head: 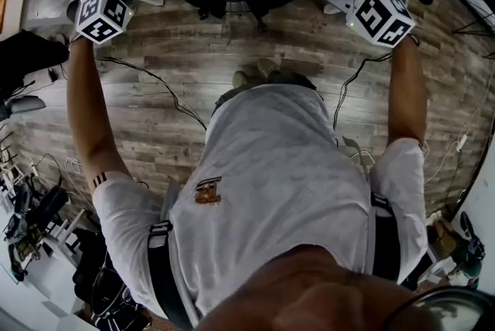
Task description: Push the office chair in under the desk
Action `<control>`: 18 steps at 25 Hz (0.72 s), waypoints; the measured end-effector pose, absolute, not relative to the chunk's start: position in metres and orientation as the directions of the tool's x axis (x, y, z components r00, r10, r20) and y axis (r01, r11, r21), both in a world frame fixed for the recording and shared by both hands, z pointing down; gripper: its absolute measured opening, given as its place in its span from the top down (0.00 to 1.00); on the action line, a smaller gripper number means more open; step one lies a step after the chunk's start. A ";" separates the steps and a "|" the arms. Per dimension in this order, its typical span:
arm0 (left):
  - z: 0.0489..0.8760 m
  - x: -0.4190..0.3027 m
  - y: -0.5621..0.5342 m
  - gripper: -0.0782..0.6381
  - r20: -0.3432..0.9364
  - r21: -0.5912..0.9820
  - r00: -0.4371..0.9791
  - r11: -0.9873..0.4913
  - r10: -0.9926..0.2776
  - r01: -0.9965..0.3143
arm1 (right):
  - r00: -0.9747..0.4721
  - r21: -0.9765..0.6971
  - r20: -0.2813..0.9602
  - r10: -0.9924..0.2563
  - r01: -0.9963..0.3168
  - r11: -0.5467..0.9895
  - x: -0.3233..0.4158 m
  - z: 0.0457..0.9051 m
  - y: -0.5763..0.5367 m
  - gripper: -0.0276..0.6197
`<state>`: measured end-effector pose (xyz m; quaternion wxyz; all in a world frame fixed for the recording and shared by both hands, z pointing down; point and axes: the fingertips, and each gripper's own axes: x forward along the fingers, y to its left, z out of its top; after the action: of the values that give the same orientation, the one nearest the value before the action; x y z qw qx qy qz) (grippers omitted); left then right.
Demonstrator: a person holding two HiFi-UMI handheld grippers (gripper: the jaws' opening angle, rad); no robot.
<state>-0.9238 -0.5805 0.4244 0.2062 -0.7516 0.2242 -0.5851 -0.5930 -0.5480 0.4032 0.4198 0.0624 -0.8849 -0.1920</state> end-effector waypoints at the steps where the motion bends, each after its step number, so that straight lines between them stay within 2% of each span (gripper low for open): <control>1: 0.425 -0.926 -0.582 0.65 0.787 -0.573 0.214 -0.814 -0.578 -0.095 | -0.640 0.391 0.719 -0.271 0.050 0.919 -0.596 0.403 -0.548 0.73; 8: 0.422 -0.941 -0.589 0.64 0.745 -0.621 0.219 -0.775 -0.630 -0.118 | -0.649 0.392 0.705 -0.287 0.019 0.920 -0.613 0.398 -0.543 0.73; 10: 0.418 -0.941 -0.588 0.62 0.717 -0.637 0.237 -0.754 -0.656 -0.159 | -0.660 0.407 0.687 -0.306 -0.001 0.914 -0.614 0.394 -0.541 0.71; 14: 0.410 -0.938 -0.585 0.53 0.656 -0.662 0.279 -0.712 -0.701 -0.234 | -0.665 0.427 0.651 -0.367 -0.078 0.901 -0.611 0.391 -0.542 0.66; 18: 0.401 -0.941 -0.580 0.51 0.621 -0.682 0.291 -0.684 -0.728 -0.258 | -0.646 0.450 0.641 -0.416 -0.123 0.885 -0.609 0.389 -0.545 0.65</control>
<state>-0.9414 -0.5798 0.4014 0.2343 -0.7685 0.3208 -0.5016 -0.6091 -0.5447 0.3893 0.3926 0.1516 -0.8878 -0.1864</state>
